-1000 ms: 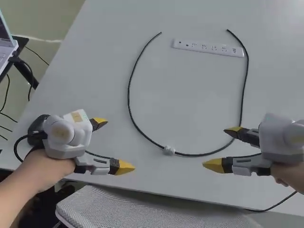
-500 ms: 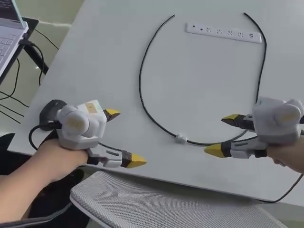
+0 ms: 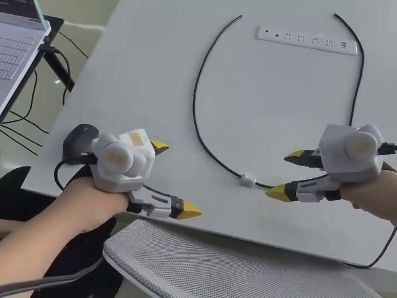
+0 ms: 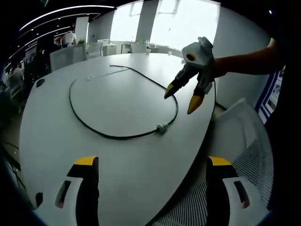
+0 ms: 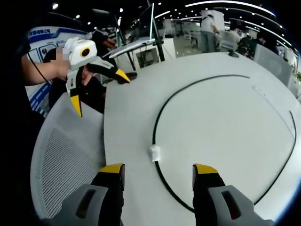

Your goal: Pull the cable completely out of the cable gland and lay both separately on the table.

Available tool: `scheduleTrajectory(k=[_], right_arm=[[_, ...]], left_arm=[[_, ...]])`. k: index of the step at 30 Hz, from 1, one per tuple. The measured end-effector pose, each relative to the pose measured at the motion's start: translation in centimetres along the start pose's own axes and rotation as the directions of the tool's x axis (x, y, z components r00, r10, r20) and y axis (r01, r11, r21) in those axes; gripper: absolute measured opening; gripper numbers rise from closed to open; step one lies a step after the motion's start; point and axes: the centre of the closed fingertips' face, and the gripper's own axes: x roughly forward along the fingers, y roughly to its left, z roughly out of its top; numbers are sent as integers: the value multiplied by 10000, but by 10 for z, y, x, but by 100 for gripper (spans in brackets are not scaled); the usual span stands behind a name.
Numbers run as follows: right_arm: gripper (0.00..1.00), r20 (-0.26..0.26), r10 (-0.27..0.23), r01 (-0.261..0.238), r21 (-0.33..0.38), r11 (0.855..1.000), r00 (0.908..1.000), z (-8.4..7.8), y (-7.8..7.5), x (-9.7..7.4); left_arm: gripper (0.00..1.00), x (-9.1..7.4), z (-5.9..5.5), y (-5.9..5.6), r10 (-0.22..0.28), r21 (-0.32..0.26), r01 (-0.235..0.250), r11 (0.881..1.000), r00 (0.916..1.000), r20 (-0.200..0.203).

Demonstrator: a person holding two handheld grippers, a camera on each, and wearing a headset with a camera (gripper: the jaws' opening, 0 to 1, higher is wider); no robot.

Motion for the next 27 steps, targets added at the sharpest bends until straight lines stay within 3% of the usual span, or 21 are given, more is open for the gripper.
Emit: scheduleTrajectory(k=[11,16,27], right_arm=[[43,-596,250,-264,-231,9994,9979,-2,-2,26],[39,-995,426,-463,-351,9983,9941,-9,0,36],[24,-1251,787,-829,-290,9961,9890,-12,4,51]], left_arm=[[94,4,-7,8,-48,70,50,10000,9995,-308],[94,4,-9,10,-52,4,52,10000,9996,-272],[93,6,-14,9,-111,-26,110,9999,9994,-319]])
